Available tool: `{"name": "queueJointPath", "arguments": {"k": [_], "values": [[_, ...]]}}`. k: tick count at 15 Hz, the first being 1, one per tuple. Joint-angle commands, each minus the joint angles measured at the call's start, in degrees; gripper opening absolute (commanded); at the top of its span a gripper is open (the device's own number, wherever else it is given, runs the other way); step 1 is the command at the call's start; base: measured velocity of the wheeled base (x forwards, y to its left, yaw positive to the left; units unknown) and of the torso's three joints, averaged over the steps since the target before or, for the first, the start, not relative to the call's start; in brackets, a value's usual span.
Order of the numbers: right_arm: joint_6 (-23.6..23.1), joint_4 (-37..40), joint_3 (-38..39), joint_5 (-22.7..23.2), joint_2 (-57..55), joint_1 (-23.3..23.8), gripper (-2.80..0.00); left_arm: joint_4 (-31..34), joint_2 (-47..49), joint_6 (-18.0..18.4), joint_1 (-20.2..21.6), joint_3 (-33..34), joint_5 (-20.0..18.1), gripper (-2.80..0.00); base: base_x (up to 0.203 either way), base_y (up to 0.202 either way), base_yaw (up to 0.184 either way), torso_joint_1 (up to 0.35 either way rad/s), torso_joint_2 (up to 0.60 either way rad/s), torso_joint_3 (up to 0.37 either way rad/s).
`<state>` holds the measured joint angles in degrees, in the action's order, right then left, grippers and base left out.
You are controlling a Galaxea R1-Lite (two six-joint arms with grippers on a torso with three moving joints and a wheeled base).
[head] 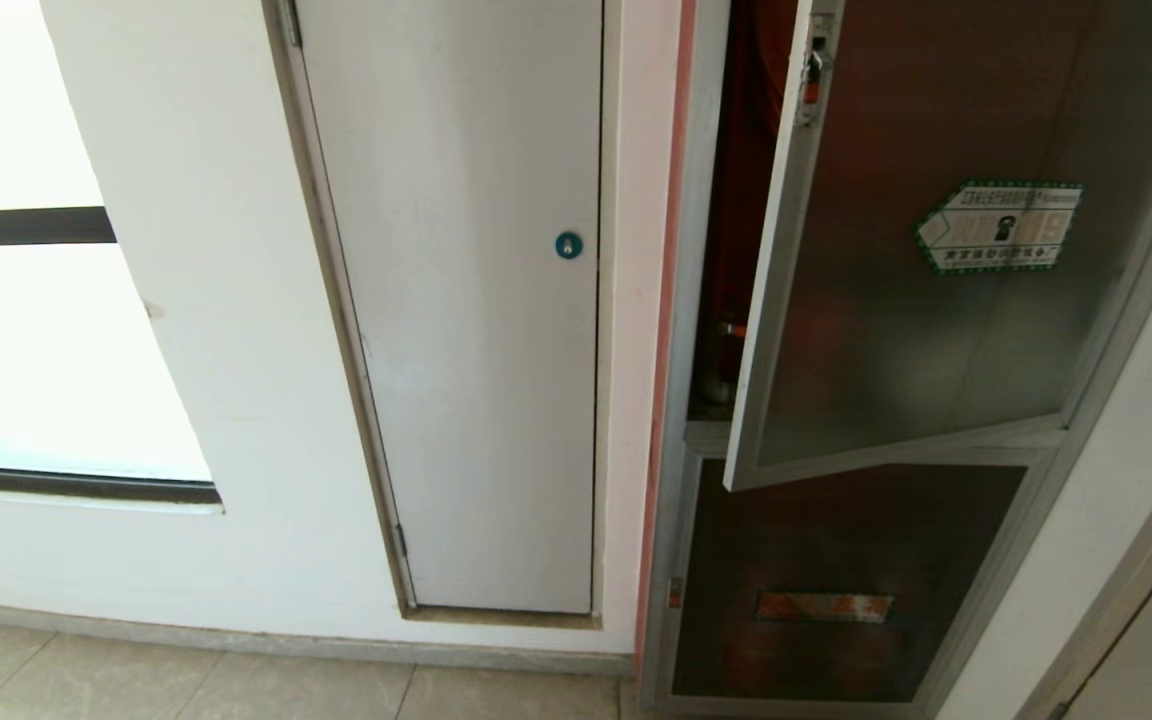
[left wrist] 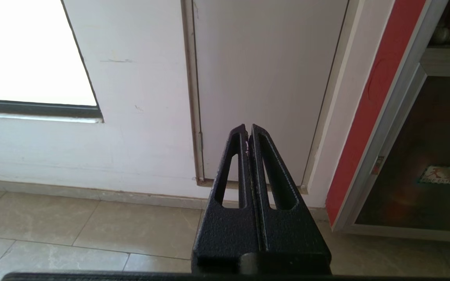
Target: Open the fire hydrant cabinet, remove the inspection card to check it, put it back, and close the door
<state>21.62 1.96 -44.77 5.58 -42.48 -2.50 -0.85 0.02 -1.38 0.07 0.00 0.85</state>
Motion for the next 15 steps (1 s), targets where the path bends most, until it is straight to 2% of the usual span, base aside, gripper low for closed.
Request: {"name": "queueJointPath", "arguments": {"k": [1,5,10,13,15], "values": [[-1.44,7.72,1.44,-1.5,15.4,0.47,-2.8,-0.03,-0.02,-0.03,0.01,0.0,0.03,-2.8,0.0,0.0,0.0,0.0,0.0,0.0],[-6.39,12.06,6.67,-6.18,25.7,2.01,-2.8,-0.03,-0.02,-0.03,0.01,0.0,0.03,-2.8,0.0,0.0,0.0,0.0,0.0,0.0],[-17.87,11.65,18.98,-7.33,37.0,2.43,-2.8,-0.03,-0.02,-0.03,0.01,0.0,0.03,-2.8,0.0,0.0,0.0,0.0,0.0,0.0],[-21.23,8.39,29.06,-7.49,41.71,2.49,-2.8,-0.03,-0.02,-0.03,0.01,0.0,0.03,-2.8,0.0,0.0,0.0,0.0,0.0,0.0],[-22.74,0.88,35.29,-8.08,42.38,2.5,-2.8,-0.03,-0.02,-0.03,0.01,0.0,0.03,-2.8,0.0,0.0,0.0,0.0,0.0,0.0]]}}
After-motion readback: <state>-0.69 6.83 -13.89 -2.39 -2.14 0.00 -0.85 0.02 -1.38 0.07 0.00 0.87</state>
